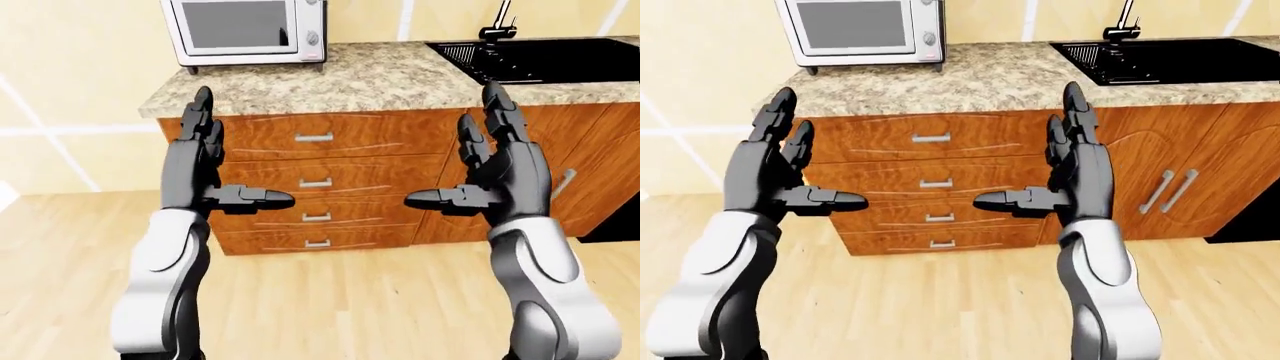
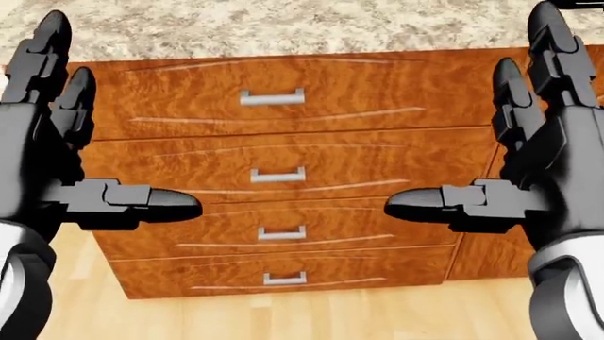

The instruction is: Open the toaster oven door.

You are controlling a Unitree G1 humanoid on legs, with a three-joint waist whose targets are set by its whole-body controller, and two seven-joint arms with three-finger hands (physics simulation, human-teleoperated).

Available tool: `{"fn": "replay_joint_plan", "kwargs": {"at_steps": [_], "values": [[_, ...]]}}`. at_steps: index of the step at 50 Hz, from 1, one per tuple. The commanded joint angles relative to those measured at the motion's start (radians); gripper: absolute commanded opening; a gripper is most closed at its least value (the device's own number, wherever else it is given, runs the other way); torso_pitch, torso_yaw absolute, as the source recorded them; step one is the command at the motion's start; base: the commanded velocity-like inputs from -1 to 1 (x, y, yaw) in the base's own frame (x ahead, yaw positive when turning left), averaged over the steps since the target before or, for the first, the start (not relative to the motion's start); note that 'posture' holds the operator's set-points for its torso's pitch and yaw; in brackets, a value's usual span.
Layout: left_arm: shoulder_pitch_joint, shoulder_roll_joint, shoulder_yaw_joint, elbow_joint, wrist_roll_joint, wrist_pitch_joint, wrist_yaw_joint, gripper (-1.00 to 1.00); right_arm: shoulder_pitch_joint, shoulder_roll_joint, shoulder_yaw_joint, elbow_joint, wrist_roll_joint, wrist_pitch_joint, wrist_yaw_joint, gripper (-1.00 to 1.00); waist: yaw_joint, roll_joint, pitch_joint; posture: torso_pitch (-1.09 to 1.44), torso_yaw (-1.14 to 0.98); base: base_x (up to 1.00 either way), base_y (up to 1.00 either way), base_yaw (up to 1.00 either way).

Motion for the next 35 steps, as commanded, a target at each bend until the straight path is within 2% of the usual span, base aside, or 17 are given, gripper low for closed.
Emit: {"fn": "replay_joint_plan", "kwargs": {"at_steps": [1, 2, 4, 10, 12, 14, 15, 16, 17, 23, 25, 27, 28, 29, 31, 32, 35], "values": [[-0.016, 0.005, 0.008, -0.023, 0.005, -0.036, 0.004, 1.0, -0.014, -0.003, -0.001, -0.024, 0.006, -0.024, 0.004, 1.0, 0.0, 0.02, -0.016, 0.0, 0.0, 0.24, 0.0, 0.0], [-0.015, 0.005, 0.007, -0.023, 0.006, -0.036, 0.004, 1.0, -0.013, -0.003, -0.001, -0.025, 0.006, -0.025, 0.004, 1.0, 0.009, -0.016, -0.012, 0.0, 0.0, 0.23, 0.0, 0.0], [-0.013, 0.004, 0.009, -0.007, 0.006, -0.05, 0.003, 1.0, -0.003, 0.001, 0.002, -0.016, 0.004, -0.042, 0.008, 1.0, 0.005, 0.0, -0.016, 0.0, 0.0, 0.22, 0.0, 0.0], [-0.022, 0.007, 0.009, -0.015, 0.006, -0.038, 0.003, 1.0, 0.007, 0.004, 0.003, -0.006, 0.003, -0.061, 0.015, 1.0, 0.014, -0.051, -0.017, 0.0, 0.0, 0.23, 0.0, 0.0], [-0.023, 0.008, 0.009, -0.02, 0.005, -0.032, 0.004, 1.0, 0.008, 0.004, 0.003, -0.015, 0.005, -0.053, 0.013, 1.0, 0.02, -0.085, -0.021, 0.0, 0.0, 0.23, 0.0, 0.0], [-0.023, 0.008, 0.009, -0.019, 0.005, -0.032, 0.004, 1.0, 0.009, 0.004, 0.002, -0.022, 0.007, -0.048, 0.012, 1.0, 0.021, -0.149, -0.039, 0.0, 0.0, 0.23, 0.0, 0.0], [-0.025, 0.007, 0.008, -0.013, 0.006, -0.036, 0.004, 1.0, 0.007, 0.004, 0.001, -0.033, 0.011, -0.035, 0.009, 1.0, 0.007, -0.103, -0.024, 0.0, 0.0, 0.23, 0.0, 0.0], [-0.024, 0.007, 0.006, -0.01, 0.007, -0.04, 0.004, 1.0, 0.007, 0.004, 0.002, -0.027, 0.009, -0.041, 0.011, 1.0, 0.014, -0.124, -0.021, 0.0, 0.0, 0.23, 0.0, 0.0], [-0.023, 0.006, 0.005, -0.005, 0.007, -0.045, 0.004, 1.0, 0.007, 0.004, 0.001, -0.03, 0.011, -0.039, 0.011, 1.0, 0.007, -0.123, -0.019, 0.0, 0.0, 0.23, 0.0, 0.0], [-0.03, 0.005, 0.002, -0.005, 0.01, -0.039, 0.004, 1.0, 0.009, 0.008, -0.002, -0.039, 0.04, -0.029, 0.011, 1.0, -0.001, -0.07, -0.008, 0.0, 0.0, 0.24, 0.0, 0.0], [-0.028, 0.004, 0.002, 0.006, 0.011, -0.05, 0.002, 1.0, 0.009, 0.009, -0.006, -0.038, 0.052, -0.027, 0.007, 1.0, -0.007, -0.038, -0.012, 0.0, 0.0, 0.23, 0.0, 0.0], [-0.03, 0.004, 0.002, 0.004, 0.011, -0.047, 0.001, 1.0, -0.004, 0.014, -0.022, -0.056, 0.093, -0.003, -0.014, 1.0, -0.01, 0.025, -0.028, 0.0, 0.0, 0.16, 0.0, 0.0], [-0.029, 0.004, 0.002, 0.007, 0.012, -0.05, 0.001, 1.0, -0.001, 0.019, -0.025, -0.055, 0.111, -0.01, -0.022, 1.0, -0.006, -0.01, -0.028, 0.0, 0.0, 0.0, 0.02, 0.0], [-0.028, 0.004, 0.001, 0.005, 0.012, -0.049, 0.001, 1.0, 0.002, 0.017, -0.022, -0.053, 0.113, -0.016, -0.026, 1.0, -0.004, -0.008, -0.043, 0.0, 0.0, 0.0, 0.2, 0.0], [-0.03, 0.005, 0.002, 0.007, 0.012, -0.048, 0.0, 1.0, 0.005, 0.012, -0.017, -0.052, 0.12, -0.021, -0.033, 1.0, 0.02, -0.043, -0.036, 0.0, 0.0, 0.0, 0.14, 0.17], [-0.033, 0.005, 0.003, 0.006, 0.011, -0.044, 0.0, 1.0, 0.006, 0.01, -0.014, -0.051, 0.122, -0.023, -0.035, 1.0, 0.018, -0.032, -0.04, 0.0, 0.0, 0.0, 0.0, 0.43], [-0.032, 0.005, 0.001, 0.005, 0.011, -0.043, 0.001, 1.0, 0.013, 0.008, -0.01, -0.043, 0.125, -0.037, -0.035, 1.0, 0.016, -0.055, -0.04, 0.0, 0.0, 0.0, 0.0, 0.45]]}}
